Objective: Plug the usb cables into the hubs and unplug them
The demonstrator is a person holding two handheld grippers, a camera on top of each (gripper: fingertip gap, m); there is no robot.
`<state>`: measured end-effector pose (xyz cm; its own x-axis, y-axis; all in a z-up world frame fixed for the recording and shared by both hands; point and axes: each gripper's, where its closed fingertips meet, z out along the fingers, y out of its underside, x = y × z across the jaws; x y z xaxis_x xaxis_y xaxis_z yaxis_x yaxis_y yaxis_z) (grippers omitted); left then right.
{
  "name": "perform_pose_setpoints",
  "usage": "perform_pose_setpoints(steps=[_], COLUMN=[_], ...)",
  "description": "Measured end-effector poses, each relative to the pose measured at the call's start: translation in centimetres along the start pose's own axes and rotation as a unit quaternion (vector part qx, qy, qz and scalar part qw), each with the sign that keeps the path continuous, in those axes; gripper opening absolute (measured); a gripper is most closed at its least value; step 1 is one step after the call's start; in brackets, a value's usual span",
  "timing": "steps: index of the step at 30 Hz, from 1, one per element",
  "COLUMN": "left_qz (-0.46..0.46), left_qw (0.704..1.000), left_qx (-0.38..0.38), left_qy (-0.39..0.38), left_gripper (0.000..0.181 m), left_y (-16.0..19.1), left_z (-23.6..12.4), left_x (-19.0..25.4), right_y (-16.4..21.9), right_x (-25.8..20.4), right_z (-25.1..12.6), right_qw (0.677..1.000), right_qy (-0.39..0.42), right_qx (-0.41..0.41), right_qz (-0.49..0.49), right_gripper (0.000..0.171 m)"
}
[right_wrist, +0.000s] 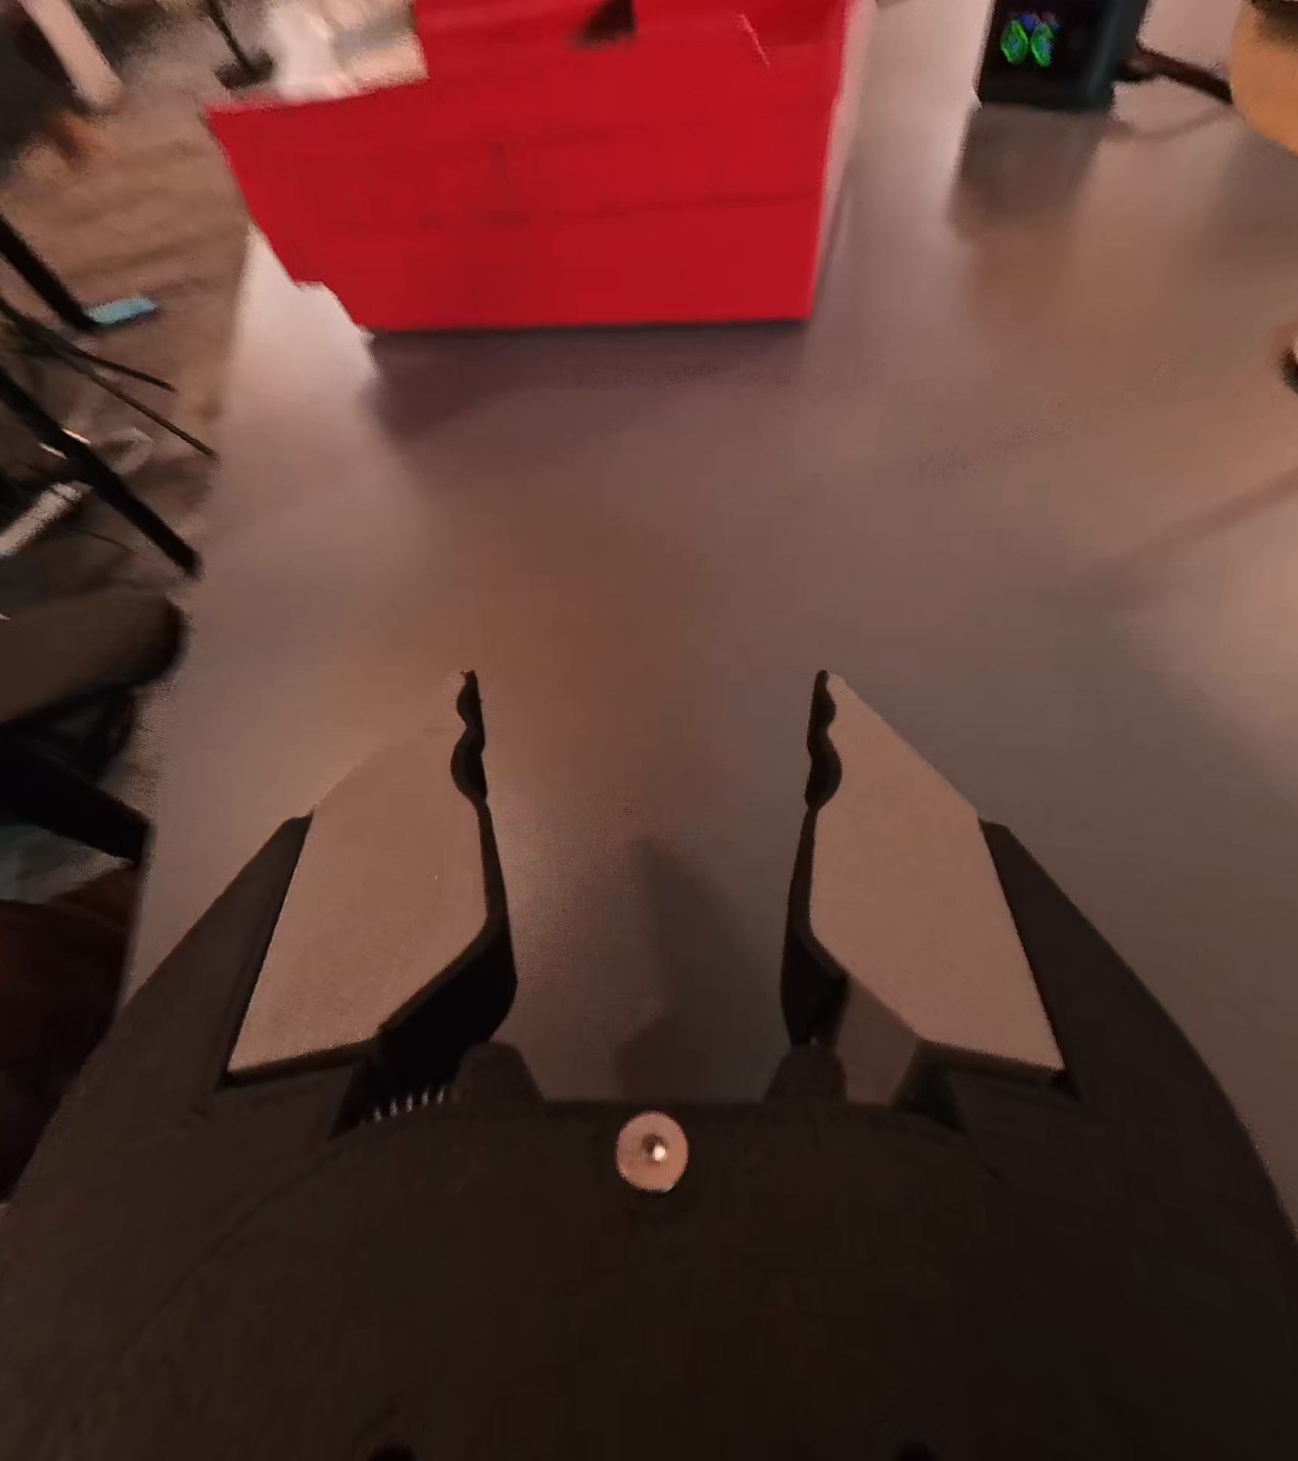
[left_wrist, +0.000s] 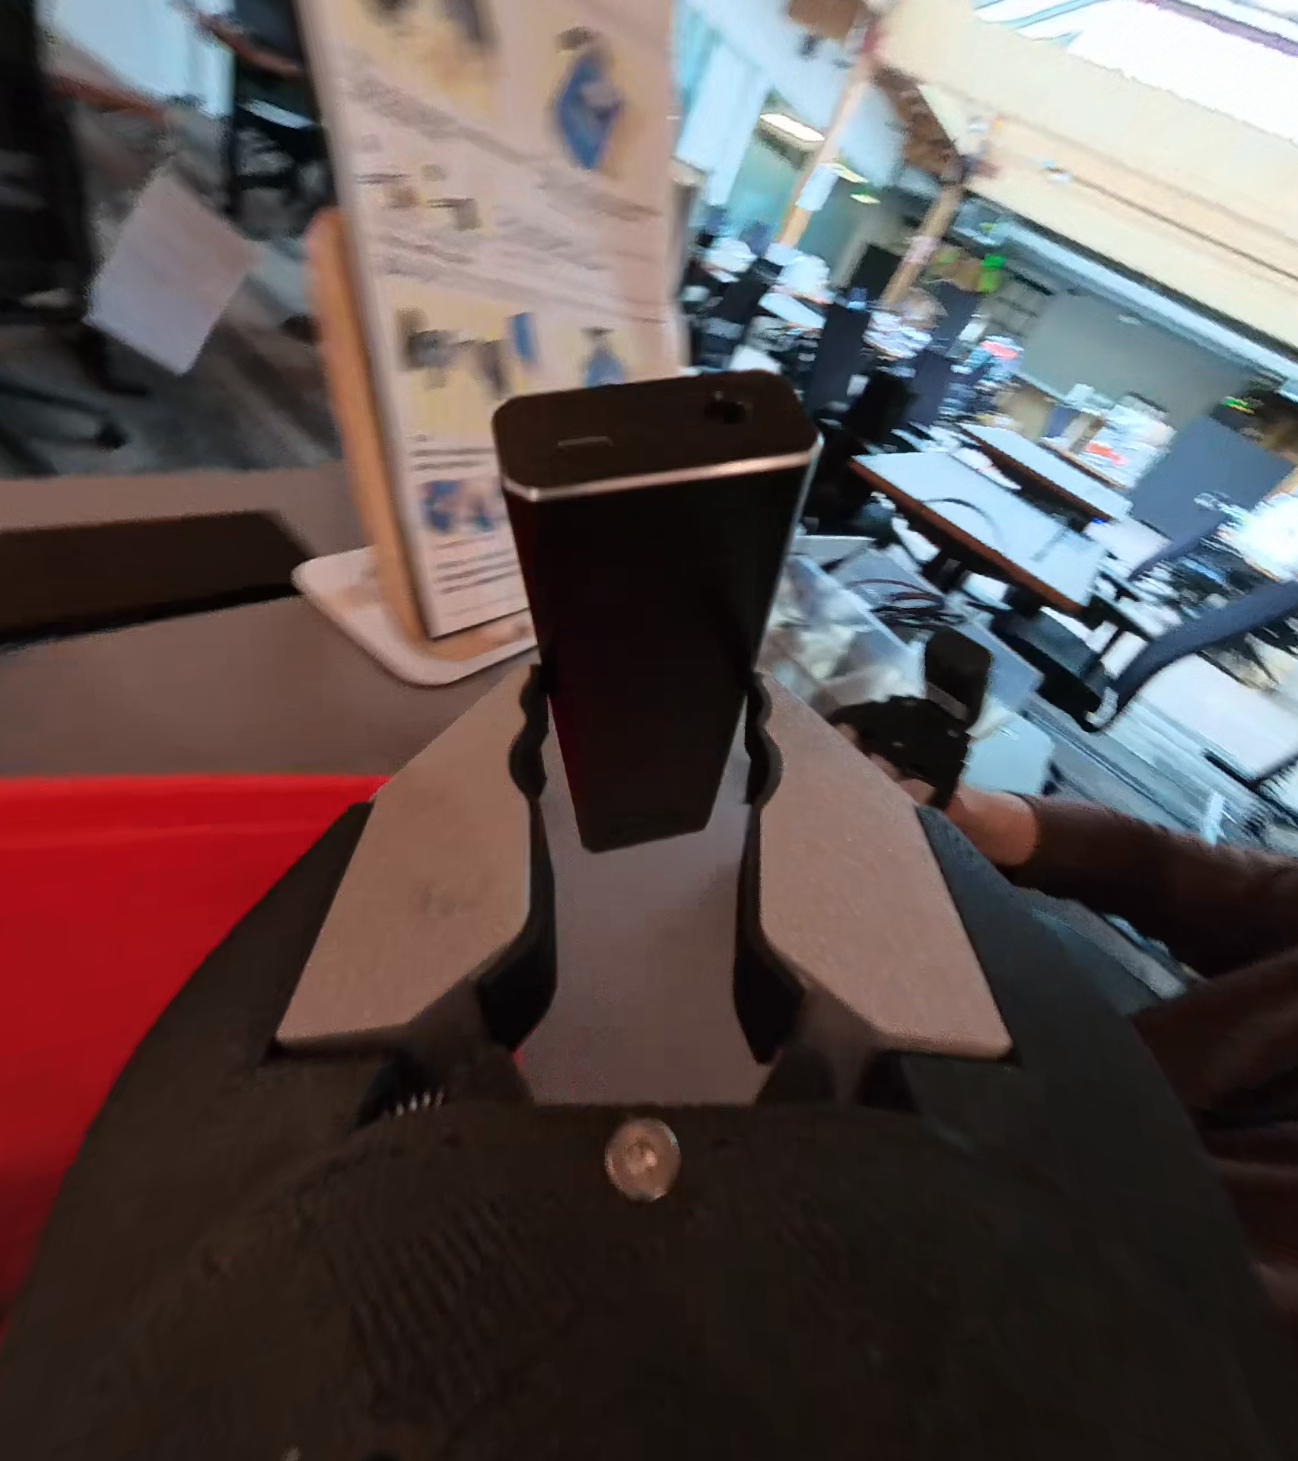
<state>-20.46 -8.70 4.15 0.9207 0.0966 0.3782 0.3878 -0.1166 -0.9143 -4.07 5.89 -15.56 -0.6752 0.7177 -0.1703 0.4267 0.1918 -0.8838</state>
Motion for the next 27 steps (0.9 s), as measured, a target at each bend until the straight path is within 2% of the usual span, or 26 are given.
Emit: perform_pose_setpoints(steps=[1, 4, 6, 8, 9, 10, 11, 12, 13, 14, 15, 16, 18, 22, 25, 26, 27], left_qz=[0.021, 0.061, 0.044, 0.013, -0.008, -0.06, -0.116, -0.146, -0.153, -0.155, -0.195, -0.197, -0.137, -0.1, -0.092, -0.096, -0.102], left_qw=[0.999, 0.987, 0.972, 0.956, 0.951, 0.932, 0.91, 0.897, 0.908, 0.922, 0.915, 0.902, 0.937, 0.955, 0.96, 0.959, 0.963], left_qx=[0.002, 0.017, 0.027, 0.032, 0.057, 0.127, 0.164, 0.172, 0.146, 0.118, 0.112, 0.109, 0.084, 0.048, 0.014, 0.001, -0.013], left_qy=[0.035, 0.15, 0.23, 0.291, 0.302, 0.333, 0.363, 0.381, 0.361, 0.335, 0.335, 0.369, 0.311, 0.274, 0.265, 0.265, 0.25], left_gripper=[0.049, 0.048, 0.047, 0.047, 0.005, 0.003, 0.002, 0.001, 0.0, 0.0, 0.0, 0.0, 0.0, 0.0, 0.0, 0.004, 0.037], left_y=[0.2, 2.3, 4.9, 8.3, 9.4, 8.7, 8.5, 9.2, 11.3, 13.5, 13.9, 13.4, 13.9, 13.9, 14.8, 15.2, 15.6], left_z=[0.9, 3.8, 6.2, 8.9, 10.1, 10.2, 10.4, 11.2, 13.2, 15.4, 16.5, 16.3, 17.8, 17.6, 16.5, 16.1, 16.0], left_x=[2.2, 8.7, 12.5, 15.2, 15.6, 15.8, 15.4, 15.1, 14.6, 14.3, 14.3, 15.5, 15.3, 14.6, 14.3, 14.2, 13.8], right_y=[-0.9, -4.0, -6.1, -6.9, -6.5, -5.6, -4.3, -3.0, -2.1, -2.3, -2.1, -2.1, -2.2, -2.6, -1.0, 0.0, 0.2], right_x=[-0.8, -3.4, -5.1, -6.4, -6.9, -7.8, -8.5, -7.0, -6.1, -5.8, -4.7, -3.6, -1.7, 1.8, 4.2, 4.9, 5.1], right_z=[-0.2, -1.7, -2.8, -3.0, -2.7, -2.4, -1.8, -0.5, 0.4, 0.6, 0.8, 0.9, 0.3, -2.8, -4.6, -4.6, -4.3], right_qw=[0.999, 0.989, 0.976, 0.969, 0.971, 0.972, 0.974, 0.989, 0.993, 0.994, 0.995, 0.996, 0.997, 0.992, 0.963, 0.954, 0.953], right_qy=[-0.023, -0.101, -0.148, -0.173, -0.178, -0.192, -0.198, -0.131, -0.098, -0.098, -0.082, -0.071, -0.04, 0.105, 0.2, 0.215, 0.216], right_qx=[0.021, 0.099, 0.15, 0.167, 0.156, 0.134, 0.107, 0.073, 0.054, 0.058, 0.051, 0.05, 0.051, 0.026, -0.075, -0.108, -0.117], right_qz=[0.007, 0.029, 0.047, 0.05, 0.039, 0.01, -0.022, -0.017, -0.021, -0.002, 0.013, 0.027, 0.038, -0.071, -0.167, -0.177, -0.177], right_gripper=[0.081, 0.083, 0.082, 0.085, 0.088, 0.101, 0.094, 0.086, 0.071, 0.07, 0.07, 0.07, 0.07, 0.07, 0.07, 0.07, 0.07])
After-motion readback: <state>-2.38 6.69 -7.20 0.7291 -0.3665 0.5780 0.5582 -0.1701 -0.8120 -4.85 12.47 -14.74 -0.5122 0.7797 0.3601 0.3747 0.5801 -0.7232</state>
